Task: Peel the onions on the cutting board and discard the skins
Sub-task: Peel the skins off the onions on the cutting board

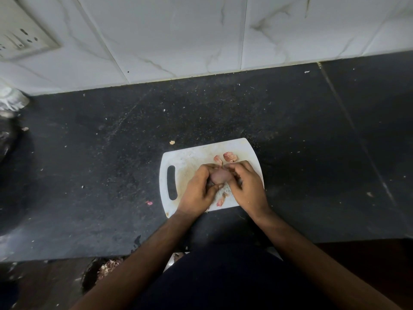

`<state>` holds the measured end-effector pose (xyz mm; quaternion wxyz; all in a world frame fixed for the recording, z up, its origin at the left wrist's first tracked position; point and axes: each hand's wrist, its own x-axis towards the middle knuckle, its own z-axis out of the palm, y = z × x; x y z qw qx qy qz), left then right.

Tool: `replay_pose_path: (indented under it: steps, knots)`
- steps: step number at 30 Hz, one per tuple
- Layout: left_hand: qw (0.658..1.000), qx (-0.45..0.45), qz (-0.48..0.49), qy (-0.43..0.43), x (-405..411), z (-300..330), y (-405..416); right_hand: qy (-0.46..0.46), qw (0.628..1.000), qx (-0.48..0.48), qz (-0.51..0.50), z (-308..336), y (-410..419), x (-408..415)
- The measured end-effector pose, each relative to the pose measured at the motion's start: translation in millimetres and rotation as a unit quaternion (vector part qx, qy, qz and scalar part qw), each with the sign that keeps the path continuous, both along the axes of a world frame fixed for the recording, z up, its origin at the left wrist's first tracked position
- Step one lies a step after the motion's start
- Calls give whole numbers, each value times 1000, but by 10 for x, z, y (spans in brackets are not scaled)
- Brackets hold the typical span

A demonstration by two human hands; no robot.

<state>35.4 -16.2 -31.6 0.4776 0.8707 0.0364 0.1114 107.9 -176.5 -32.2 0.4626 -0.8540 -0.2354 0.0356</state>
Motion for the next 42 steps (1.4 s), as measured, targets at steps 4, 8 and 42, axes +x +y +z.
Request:
replay_pose_path:
  steps: [4,8,42]
  knots:
    - [999,45,-6,-6,-20,-23,-6,-6,1000,1,-5,-61,23,20]
    - [998,57,7,-14,-21,-60,2,-18,1000,-8,-11,-81,0,24]
    - [1000,6,-4,14,-7,-22,25,59,996,24,58,4,-51,122]
